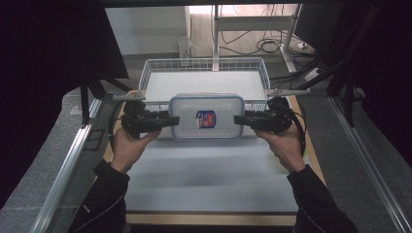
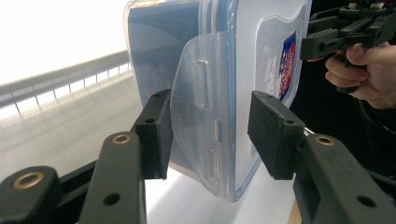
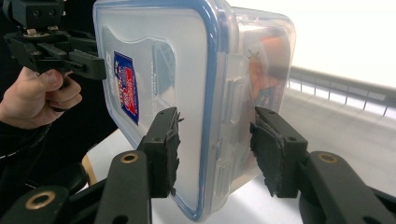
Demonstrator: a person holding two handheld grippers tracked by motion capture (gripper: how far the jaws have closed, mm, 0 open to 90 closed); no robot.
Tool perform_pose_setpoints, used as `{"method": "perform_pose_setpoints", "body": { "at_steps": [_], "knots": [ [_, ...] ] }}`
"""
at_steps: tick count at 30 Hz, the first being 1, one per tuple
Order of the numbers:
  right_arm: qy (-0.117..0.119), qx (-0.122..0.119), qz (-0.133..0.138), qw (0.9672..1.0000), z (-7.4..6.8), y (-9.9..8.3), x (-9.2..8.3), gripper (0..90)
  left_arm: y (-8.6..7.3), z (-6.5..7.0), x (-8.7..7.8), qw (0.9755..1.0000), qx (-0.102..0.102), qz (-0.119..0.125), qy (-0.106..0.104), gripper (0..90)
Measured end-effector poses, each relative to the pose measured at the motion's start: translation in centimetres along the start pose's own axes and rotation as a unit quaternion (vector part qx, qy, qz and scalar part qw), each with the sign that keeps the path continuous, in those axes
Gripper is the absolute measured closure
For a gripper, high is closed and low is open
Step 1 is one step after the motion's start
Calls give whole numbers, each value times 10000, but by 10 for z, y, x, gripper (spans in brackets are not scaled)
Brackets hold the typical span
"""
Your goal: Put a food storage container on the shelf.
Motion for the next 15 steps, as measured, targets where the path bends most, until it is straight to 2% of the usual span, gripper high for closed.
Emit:
{"method": "perform_pose_setpoints", "body": {
  "at_steps": [15],
  "knots": [
    [-38, 2, 90, 10000, 3, 47, 6, 524, 40, -24, -4, 9999, -88, 90, -44, 516]
  ]
}}
Point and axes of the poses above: each handheld gripper's, and its own axes: x roughly forward along the jaws, y roughly out of its top, z roughly to its right, the point moved 3 cm from there along x, roughly forward along the jaws, and after that the axes turned 6 degrees about x, right-handed, at the moved point
